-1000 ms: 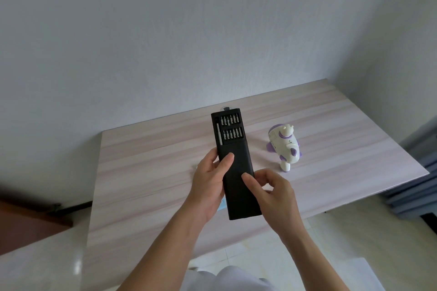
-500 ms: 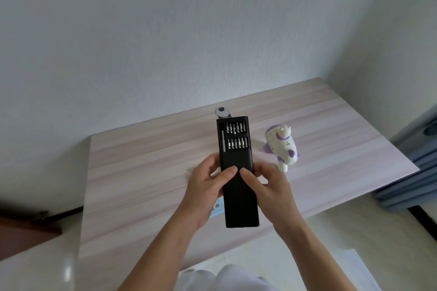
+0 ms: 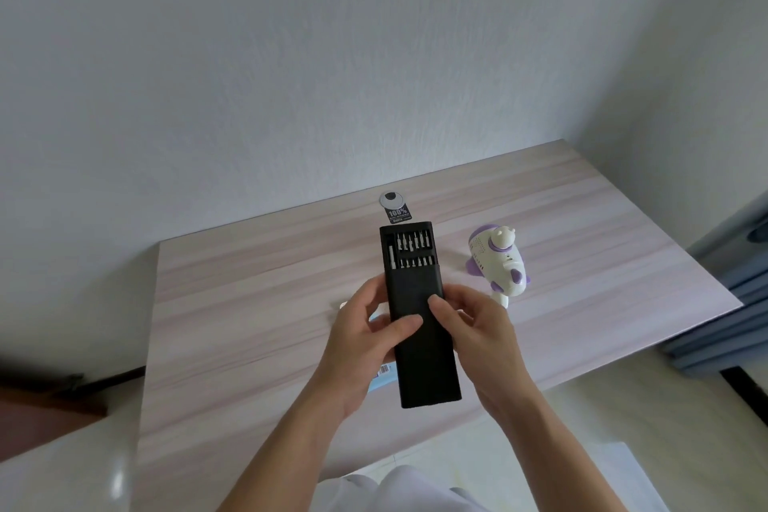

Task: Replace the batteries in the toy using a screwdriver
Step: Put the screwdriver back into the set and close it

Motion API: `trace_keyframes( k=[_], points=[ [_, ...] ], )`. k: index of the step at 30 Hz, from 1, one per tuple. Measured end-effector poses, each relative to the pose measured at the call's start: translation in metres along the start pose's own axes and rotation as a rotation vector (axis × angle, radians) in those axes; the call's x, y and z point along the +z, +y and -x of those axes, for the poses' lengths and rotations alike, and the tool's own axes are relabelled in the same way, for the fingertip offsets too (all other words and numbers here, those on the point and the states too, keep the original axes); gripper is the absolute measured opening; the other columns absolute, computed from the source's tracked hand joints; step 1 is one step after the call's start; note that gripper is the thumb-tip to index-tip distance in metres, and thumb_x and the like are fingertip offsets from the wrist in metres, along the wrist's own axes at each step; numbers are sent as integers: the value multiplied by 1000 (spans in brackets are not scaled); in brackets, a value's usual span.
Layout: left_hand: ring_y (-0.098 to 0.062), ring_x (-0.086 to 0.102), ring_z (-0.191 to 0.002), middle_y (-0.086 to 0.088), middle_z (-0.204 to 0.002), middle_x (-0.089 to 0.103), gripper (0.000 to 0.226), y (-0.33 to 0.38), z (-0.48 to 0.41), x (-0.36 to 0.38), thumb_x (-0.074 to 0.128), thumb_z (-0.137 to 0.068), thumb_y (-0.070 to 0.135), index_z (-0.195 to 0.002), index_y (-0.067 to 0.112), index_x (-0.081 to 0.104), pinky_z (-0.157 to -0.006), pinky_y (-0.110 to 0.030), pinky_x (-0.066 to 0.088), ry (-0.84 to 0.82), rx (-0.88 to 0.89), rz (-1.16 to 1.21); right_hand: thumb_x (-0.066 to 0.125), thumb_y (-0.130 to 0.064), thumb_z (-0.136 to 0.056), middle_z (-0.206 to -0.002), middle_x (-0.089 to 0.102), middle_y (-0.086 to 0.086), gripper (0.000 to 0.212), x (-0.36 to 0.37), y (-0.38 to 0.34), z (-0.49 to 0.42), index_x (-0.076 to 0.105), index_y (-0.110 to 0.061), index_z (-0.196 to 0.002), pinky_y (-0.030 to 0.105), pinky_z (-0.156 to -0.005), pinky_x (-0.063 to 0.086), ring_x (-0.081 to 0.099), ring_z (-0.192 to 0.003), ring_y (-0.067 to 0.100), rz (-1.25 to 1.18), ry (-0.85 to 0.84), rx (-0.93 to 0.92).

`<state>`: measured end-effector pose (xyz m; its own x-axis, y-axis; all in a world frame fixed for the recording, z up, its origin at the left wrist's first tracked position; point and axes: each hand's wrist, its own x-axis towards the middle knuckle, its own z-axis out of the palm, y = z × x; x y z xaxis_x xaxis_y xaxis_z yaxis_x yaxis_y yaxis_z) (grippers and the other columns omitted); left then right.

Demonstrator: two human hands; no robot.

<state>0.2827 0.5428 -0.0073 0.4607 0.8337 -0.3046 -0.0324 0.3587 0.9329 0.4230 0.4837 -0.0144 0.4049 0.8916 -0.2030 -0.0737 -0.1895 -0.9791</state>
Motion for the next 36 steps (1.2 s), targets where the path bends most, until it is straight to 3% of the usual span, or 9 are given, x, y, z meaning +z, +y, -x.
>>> trace_keyframes(
  k=[6, 9, 11, 16, 22, 25, 28, 32, 36],
  points=[
    [-12, 73, -90, 0, -102, 74, 15, -4, -1, 4, 64, -96, 18, -110, 17, 68, -62, -28, 59, 122, -29, -6, 65, -37, -93, -72, 69, -1, 26, 12, 2, -4, 66, -14, -82, 20, -57, 52, 68, -69, 12, 150, 139, -5],
    [-12, 73, -90, 3, -99, 75, 14, -4, 0, 3, 64, -96, 19, -109, 17, 69, -61, -27, 59, 145, -11, -17, 64, -20, -96, -85, 73, -2, 10, 7, 1, -2, 70, -15, -101, 24, -67, 58, 73, -82, 16, 40, -21, -22],
    [-12, 73, -92, 5, -100, 75, 14, -4, 0, 1, 65, -95, 19, -109, 21, 69, -64, -30, 61, 148, -3, -12, 62, -9, -96, -96, 74, -1, 22, 2, 1, -1, 70, -16, -115, 30, -74, 60, 74, -88, 19, -12, -113, -33],
    [-18, 73, -99, 6, -113, 73, 38, -2, 4, -5, 70, -89, 3, -121, 22, 63, -75, -39, 63, 33, 1, 16, 64, -17, -96, -90, 76, 0, 14, 3, 2, 0, 72, -16, -107, 39, -78, 62, 74, -88, 20, 4, -50, 5],
    [-14, 73, -91, 1, -98, 75, 13, -6, 0, 0, 68, -93, 22, -105, 19, 69, -72, -38, 64, 156, 1, -57, 66, -28, -94, -66, 67, -9, 19, 15, 2, -1, 68, -12, -84, 15, -55, 50, 66, -65, 1, 104, 95, -41],
    [-16, 73, -95, 3, -100, 74, 16, -4, 1, -4, 67, -93, 24, -108, 20, 69, -76, -41, 63, 138, 0, -92, 65, -19, -95, -80, 72, -8, 9, 12, 4, -1, 71, -16, -101, 25, -67, 59, 73, -82, 12, -12, 2, -23],
    [-21, 72, -102, 8, -115, 71, 33, -4, 5, -12, 70, -91, 16, -122, 25, 63, -79, -43, 63, 34, -37, -44, 62, -10, -96, -101, 75, -3, 26, 7, 6, -2, 68, -18, -120, 38, -83, 61, 73, -97, 22, -100, -105, 6],
    [-19, 73, -97, 3, -117, 70, 33, -8, 6, -15, 70, -91, 14, -122, 21, 61, -70, -38, 63, 44, -29, -73, 64, -15, -96, -97, 76, 5, 18, 9, 10, -2, 72, -16, -112, 49, -86, 60, 73, -94, 26, -68, -66, 37],
    [-13, 74, -90, 0, -107, 71, 22, -13, 6, -12, 69, -92, 18, -113, 18, 65, -64, -35, 61, 106, -38, -45, 65, -25, -95, -89, 76, 2, 15, 18, 13, -2, 73, -15, -102, 39, -75, 63, 74, -84, 17, 48, 15, 17]
  ],
)
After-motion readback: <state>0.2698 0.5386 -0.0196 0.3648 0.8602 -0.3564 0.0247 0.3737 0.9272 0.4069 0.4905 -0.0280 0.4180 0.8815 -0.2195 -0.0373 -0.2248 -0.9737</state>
